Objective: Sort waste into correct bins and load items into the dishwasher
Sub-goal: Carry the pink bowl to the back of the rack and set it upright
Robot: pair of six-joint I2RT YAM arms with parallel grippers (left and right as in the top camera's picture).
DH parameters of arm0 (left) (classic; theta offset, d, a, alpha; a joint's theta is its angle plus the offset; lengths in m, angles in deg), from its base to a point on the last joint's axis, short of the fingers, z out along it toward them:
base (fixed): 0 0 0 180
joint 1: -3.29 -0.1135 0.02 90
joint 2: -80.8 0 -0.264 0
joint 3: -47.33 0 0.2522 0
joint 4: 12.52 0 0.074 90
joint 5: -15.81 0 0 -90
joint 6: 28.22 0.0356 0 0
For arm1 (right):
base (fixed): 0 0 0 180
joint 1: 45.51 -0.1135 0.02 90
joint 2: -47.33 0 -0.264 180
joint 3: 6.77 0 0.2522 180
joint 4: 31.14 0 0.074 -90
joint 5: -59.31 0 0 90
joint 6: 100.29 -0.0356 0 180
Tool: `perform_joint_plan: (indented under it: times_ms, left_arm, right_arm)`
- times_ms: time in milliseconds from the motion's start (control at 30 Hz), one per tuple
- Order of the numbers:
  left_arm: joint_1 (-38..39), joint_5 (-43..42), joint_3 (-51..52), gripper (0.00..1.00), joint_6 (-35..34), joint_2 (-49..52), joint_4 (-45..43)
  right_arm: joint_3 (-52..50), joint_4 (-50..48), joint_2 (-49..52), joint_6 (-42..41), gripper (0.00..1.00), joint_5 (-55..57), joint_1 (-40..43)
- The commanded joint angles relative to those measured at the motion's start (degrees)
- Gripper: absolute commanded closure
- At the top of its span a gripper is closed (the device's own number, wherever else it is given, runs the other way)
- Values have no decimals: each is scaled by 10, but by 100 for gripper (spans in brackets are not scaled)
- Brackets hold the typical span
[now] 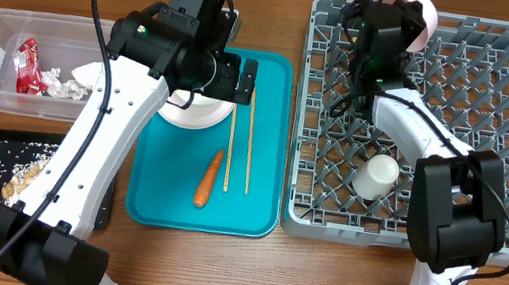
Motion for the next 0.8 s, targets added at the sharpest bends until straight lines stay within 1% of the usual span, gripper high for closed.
perform_joint_plan:
  times_ms: [0, 167, 467, 667, 767]
  left_arm:
    - [-1, 3, -14, 0, 9, -10, -2]
    - [-1, 3, -14, 0, 9, -10, -2]
    - [-1, 4, -14, 0, 9, -10, -2]
    - [-1, 4, -14, 0, 9, -10, -2]
    - [-1, 3, -14, 0, 10, -10, -2]
  right_arm:
    - [5, -19, 8, 32, 96, 2, -1]
    - [5, -30, 8, 75, 96, -18, 2]
    - [5, -23, 10, 69, 96, -19, 0]
    - [5, -23, 10, 67, 96, 5, -7]
    - [5, -13, 10, 46, 96, 17, -13]
